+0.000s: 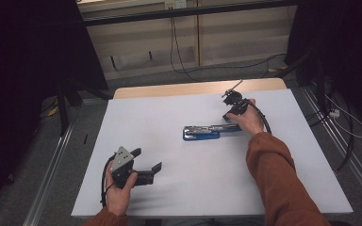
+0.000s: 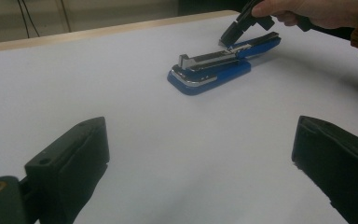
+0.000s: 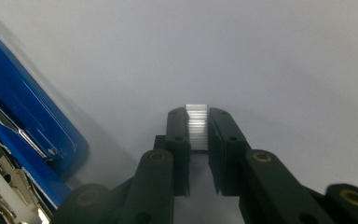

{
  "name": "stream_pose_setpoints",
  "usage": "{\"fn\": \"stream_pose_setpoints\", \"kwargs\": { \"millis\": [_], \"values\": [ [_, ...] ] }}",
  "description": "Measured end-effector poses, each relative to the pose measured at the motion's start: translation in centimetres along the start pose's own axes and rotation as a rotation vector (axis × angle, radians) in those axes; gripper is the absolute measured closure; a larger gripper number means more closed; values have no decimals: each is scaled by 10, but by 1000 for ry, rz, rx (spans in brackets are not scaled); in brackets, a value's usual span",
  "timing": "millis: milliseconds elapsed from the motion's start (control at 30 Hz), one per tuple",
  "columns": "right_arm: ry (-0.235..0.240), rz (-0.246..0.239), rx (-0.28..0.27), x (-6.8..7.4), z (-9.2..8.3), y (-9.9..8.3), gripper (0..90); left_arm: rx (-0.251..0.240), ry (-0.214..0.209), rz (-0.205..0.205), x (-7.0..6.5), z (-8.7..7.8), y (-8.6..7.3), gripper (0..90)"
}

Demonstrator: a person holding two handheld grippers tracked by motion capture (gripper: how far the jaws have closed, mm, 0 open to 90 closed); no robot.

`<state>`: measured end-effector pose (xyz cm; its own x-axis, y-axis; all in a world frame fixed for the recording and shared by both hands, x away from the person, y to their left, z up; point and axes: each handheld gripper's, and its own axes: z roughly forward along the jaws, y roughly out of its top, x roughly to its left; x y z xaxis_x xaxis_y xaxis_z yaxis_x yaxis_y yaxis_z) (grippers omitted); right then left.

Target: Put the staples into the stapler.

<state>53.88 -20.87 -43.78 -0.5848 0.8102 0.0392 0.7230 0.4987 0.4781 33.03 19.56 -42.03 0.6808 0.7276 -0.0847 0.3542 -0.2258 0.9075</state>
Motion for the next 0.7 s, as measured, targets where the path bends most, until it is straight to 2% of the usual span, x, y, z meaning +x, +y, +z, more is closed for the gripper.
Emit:
{"fn": "stream_pose_setpoints", "kwargs": {
  "millis": [400, 500, 600, 700],
  "values": [
    [30, 8, -8, -1, -3, -3, 789, 8, 0, 4, 1, 1, -1, 43],
    [48, 11, -23, -2, -4, -4, 788, 12, 7, 27, 0, 2, 0, 40],
    [56, 19, -37, -3, -5, -4, 789, 20, -8, 28, -1, 3, -1, 38],
    [56, 23, -43, -3, -6, -4, 788, 24, -5, 20, -1, 2, -1, 38]
  ]
}}
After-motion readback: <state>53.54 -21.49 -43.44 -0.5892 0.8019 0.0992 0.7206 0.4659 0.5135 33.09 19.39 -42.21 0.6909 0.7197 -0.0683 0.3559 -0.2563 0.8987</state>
